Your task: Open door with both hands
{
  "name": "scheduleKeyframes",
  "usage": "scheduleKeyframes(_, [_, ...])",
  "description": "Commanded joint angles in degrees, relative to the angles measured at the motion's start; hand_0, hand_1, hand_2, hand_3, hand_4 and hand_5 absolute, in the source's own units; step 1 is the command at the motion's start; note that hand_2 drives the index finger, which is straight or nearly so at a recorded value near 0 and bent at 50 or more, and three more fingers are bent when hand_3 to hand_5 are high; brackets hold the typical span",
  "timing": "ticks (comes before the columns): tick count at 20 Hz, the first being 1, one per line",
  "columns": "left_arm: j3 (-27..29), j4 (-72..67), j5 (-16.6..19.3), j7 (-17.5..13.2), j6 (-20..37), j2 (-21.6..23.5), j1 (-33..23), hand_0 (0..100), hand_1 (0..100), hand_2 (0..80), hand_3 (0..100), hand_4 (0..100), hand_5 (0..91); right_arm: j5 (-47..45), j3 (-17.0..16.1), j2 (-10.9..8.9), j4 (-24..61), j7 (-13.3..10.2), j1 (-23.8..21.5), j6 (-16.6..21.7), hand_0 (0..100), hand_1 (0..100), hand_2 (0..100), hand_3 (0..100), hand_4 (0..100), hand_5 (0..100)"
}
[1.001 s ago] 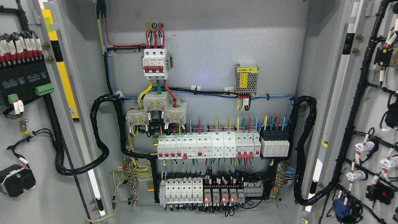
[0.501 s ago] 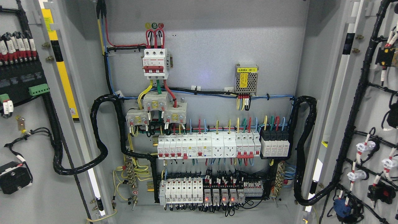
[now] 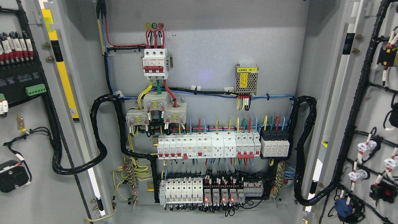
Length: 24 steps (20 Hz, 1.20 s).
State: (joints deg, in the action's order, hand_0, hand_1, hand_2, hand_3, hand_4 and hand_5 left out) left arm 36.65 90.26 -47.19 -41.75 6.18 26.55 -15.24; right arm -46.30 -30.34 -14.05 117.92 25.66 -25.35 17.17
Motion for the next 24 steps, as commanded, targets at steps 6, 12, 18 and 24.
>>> scheduleKeyframes(6, [0.1,3.0,-0.3,0.2,-1.4,0.1,-0.3,0,0,0.0,0,0,0.0,-0.3,-1.2,-0.19,-1.7,0.0,0.0,0.0,20,12,0,0,0,0])
scheduleKeyframes(12, [0.1,7.3,-0.3,0.4,-2.5,-1.3,-0.7,0,0,0.0,0,0,0.0,-0.8,-0.2,-0.54,-0.8,0.1,0.0,0.3,20,12,0,0,0,0])
scheduleKeyframes(18, [-1.9,14.5,-0.1,0.4,-2.5,-5.1,-2.5,0,0,0.0,0,0,0.0,-1.2,3.4,-2.38,1.8,0.1,-1.7,0.9,20,12,0,0,0,0])
scheduleKeyframes(24, [-7.5,18.1,0.5,0.5,-2.4,-8.1,-3.3,0,0,0.0,0,0,0.0,-1.2,13.0,-5.81,1.7,0.0,-1.0,1.0,20,12,0,0,0,0])
